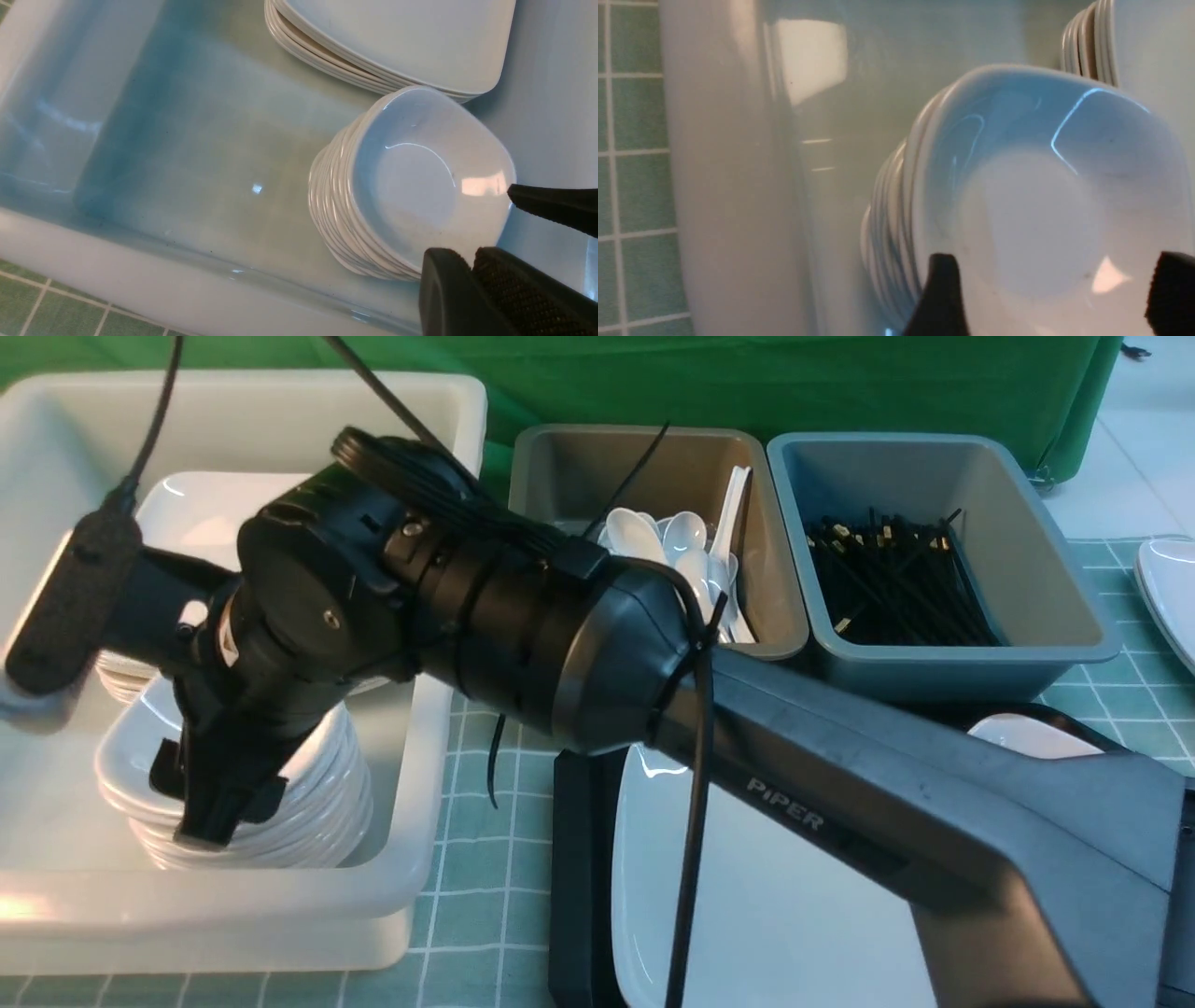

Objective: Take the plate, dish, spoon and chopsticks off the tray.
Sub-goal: Use the right arm to put the small plate into the large storage box on the left, then use the right arm to grab a small plate from the dinner plate

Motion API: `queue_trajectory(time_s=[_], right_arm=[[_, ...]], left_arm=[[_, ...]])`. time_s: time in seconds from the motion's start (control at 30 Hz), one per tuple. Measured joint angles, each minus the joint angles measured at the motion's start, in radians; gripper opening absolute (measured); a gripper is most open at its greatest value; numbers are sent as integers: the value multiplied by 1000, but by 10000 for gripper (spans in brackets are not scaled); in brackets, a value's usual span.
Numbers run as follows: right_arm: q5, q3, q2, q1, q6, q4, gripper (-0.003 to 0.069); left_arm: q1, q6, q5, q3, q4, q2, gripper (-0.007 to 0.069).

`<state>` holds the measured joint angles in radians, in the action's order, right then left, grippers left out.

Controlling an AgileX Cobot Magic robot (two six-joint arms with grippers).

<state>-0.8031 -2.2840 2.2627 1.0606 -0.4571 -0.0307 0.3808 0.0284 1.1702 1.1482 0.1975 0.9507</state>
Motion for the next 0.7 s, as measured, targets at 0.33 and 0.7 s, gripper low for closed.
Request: queue_trajectory(time_s=[0.33,0.7], right_arm=[[-329,39,-289,-39,255,364,190],[-307,744,-680,-661,288,271,36]], left_arm=[[-86,-53,-2,0,41,0,59],[-402,-79,-29,-27,38,0,59]])
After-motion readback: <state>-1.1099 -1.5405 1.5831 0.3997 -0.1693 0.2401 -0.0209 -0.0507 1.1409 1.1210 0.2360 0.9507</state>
